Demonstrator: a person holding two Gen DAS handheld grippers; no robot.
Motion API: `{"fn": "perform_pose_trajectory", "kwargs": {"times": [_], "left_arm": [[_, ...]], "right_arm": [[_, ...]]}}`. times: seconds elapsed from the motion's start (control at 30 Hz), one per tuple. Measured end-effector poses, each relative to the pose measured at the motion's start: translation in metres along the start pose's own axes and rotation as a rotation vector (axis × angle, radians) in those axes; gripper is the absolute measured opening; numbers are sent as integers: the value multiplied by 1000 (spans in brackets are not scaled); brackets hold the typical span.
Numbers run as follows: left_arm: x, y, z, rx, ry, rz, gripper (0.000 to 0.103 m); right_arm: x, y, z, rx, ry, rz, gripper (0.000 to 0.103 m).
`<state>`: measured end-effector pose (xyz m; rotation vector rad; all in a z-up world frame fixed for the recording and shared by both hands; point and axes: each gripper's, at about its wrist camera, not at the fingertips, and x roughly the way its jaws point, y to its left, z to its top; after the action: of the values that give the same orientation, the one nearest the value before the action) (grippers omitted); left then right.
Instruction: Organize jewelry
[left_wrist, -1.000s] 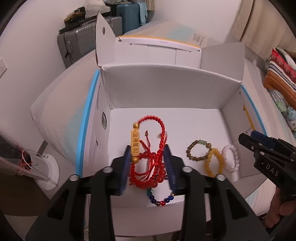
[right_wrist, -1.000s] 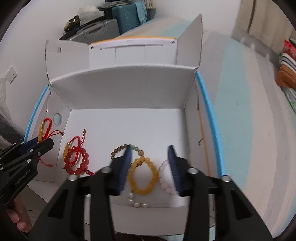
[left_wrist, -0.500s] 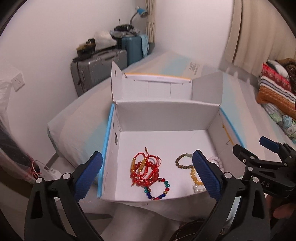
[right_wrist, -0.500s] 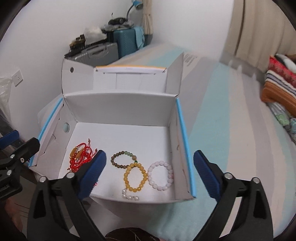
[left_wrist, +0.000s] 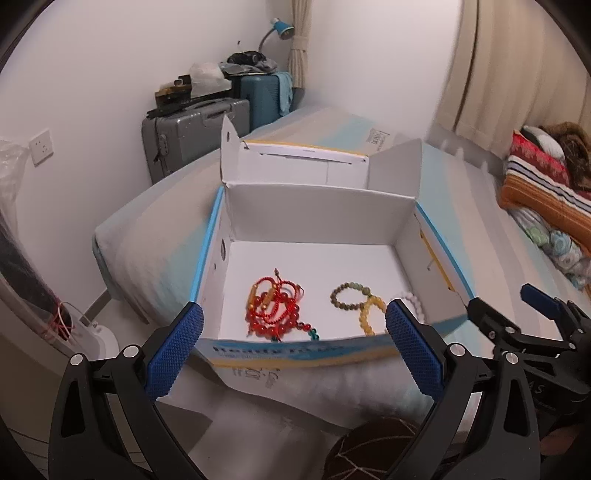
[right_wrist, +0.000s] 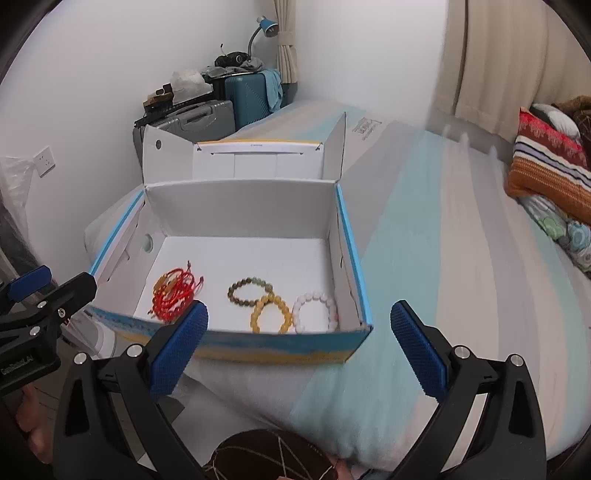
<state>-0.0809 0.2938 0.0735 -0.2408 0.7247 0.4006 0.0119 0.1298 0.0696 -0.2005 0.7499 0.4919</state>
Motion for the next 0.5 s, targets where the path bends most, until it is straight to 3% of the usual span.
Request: {"fn": "perform_pose_trajectory", "kwargs": {"times": [0.5], "left_arm": [[-2, -5, -18, 11, 29, -2, 97]], "right_arm": [[-3, -1, -13, 12, 15, 0, 95]]}}
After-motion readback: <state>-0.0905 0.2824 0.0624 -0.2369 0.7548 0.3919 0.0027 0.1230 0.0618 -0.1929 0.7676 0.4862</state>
